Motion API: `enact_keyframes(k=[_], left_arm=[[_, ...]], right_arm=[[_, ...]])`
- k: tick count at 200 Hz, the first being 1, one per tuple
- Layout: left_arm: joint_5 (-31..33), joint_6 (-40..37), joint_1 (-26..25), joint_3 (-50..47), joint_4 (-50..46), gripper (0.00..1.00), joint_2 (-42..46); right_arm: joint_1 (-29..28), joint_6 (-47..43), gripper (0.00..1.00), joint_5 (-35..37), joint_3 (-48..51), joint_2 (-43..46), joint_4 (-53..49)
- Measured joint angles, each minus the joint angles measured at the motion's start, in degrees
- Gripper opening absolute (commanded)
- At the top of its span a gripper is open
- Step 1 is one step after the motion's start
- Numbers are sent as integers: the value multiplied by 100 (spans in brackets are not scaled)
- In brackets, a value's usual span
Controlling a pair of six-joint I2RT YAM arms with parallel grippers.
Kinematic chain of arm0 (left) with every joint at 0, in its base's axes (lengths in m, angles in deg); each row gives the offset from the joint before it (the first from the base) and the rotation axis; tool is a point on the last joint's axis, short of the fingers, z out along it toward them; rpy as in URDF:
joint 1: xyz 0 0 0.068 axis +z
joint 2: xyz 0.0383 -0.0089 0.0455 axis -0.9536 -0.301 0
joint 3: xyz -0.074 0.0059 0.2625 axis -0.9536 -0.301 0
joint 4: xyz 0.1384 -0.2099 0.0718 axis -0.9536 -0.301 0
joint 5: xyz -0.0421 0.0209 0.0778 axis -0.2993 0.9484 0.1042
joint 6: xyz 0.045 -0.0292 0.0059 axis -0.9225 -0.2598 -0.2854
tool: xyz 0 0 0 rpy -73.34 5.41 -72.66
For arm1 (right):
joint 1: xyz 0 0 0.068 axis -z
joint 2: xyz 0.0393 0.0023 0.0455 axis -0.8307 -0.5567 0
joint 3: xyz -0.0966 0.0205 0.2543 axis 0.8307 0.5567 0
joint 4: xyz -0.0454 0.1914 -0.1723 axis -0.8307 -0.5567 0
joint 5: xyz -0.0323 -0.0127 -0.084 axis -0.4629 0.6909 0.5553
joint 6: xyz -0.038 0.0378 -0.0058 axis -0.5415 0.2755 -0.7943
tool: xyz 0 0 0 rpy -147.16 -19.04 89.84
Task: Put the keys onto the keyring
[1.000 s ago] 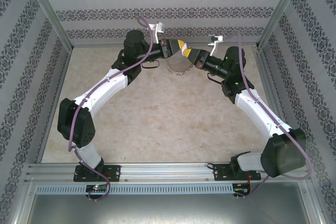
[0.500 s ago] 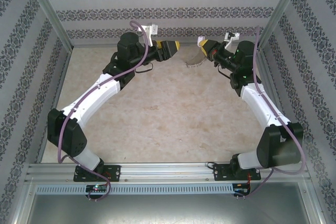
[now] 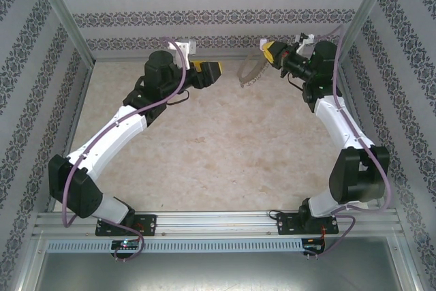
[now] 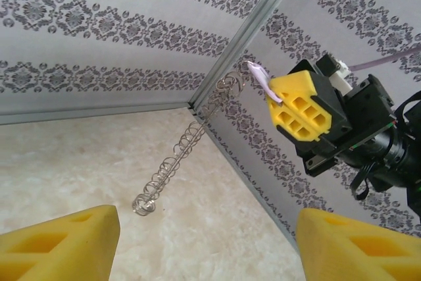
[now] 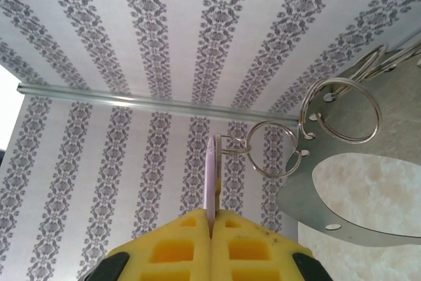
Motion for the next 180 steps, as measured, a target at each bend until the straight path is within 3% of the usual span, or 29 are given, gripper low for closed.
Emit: enact_keyframes(k=[52, 101, 180], left_arm=[[271, -267, 0, -232, -232, 73, 345], [466, -555, 31, -424, -389, 85, 428], [20, -748, 627, -468, -219, 86, 229]], right_arm=[[11, 9, 0, -688, -566, -476, -76], [-7, -105, 0, -1327, -1139, -782, -144], [-374, -890, 0, -2214, -1773, -992, -391]])
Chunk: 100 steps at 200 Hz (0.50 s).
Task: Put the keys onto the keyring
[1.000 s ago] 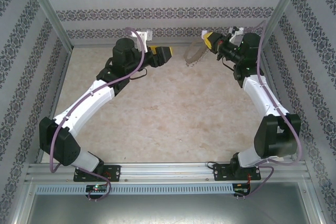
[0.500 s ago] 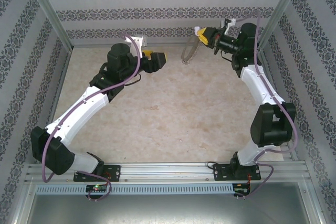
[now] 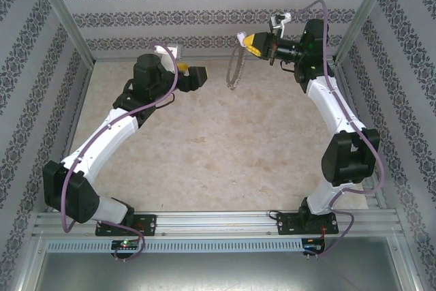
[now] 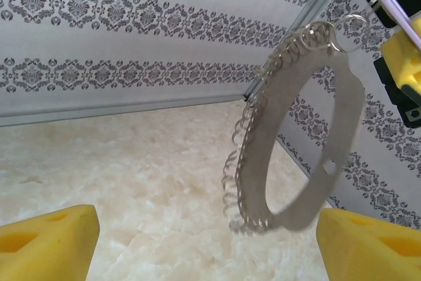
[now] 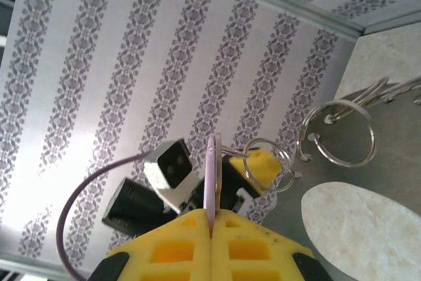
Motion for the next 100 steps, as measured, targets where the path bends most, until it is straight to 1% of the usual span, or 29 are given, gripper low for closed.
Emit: enact_keyframes(k=[48, 100], left_arm=[[-166, -2, 37, 0, 61, 87, -20], [15, -44, 111, -192, 52, 87, 258]], right_arm=[[-4, -243, 0, -208, -9, -107, -85], [-107, -326, 0, -208, -9, -601, -127]])
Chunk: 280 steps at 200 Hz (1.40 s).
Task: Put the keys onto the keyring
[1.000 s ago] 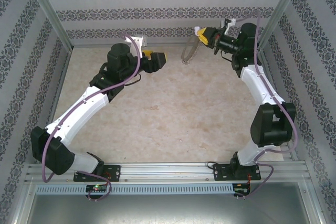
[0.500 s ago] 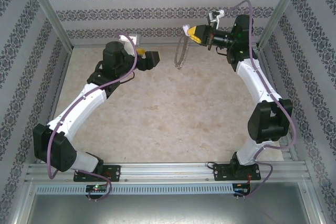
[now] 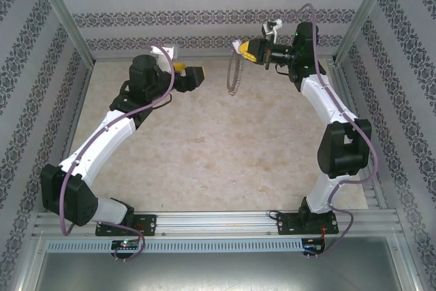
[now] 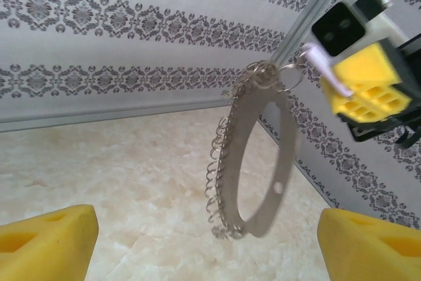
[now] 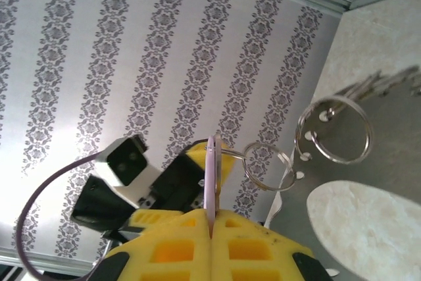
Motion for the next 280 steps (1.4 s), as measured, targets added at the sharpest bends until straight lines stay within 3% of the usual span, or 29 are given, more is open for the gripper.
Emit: enact_keyframes(k=[103, 188, 280], left_arm=[[365, -173, 37, -83, -208, 87, 514], [376, -144, 37, -332, -249, 88, 789], [334, -76, 37, -411, -203, 89, 752]], right_arm=[[-1123, -61, 0, 140, -599, -1646, 9], [-1158, -872, 0, 323, 2092, -1639, 184], [-1062, -1384, 0, 470, 3228, -1200, 229]])
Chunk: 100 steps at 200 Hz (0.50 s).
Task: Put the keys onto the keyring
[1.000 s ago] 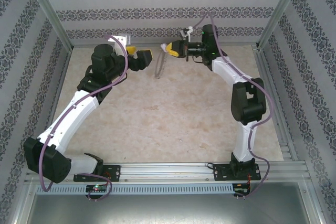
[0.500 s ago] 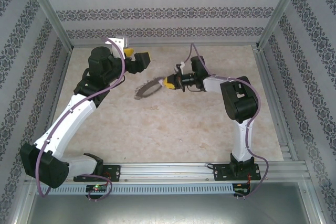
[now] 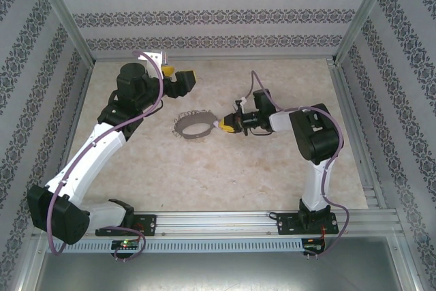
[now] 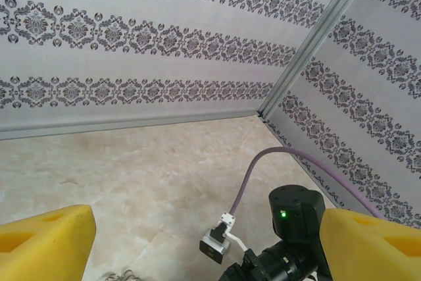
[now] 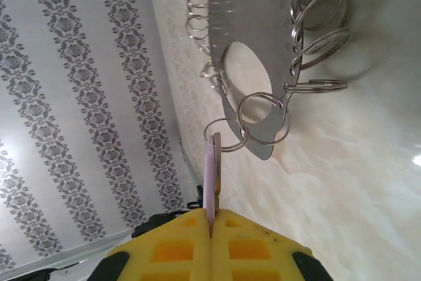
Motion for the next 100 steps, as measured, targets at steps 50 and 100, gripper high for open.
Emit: enact_keyframes(k=[50, 100], left_arm=[[-48, 42, 0, 0, 11, 90, -105], [-127, 114, 0, 0, 129, 90, -203]], right_arm=[[11, -140, 0, 136, 476, 2, -2], [11, -234, 0, 269, 828, 96, -4]])
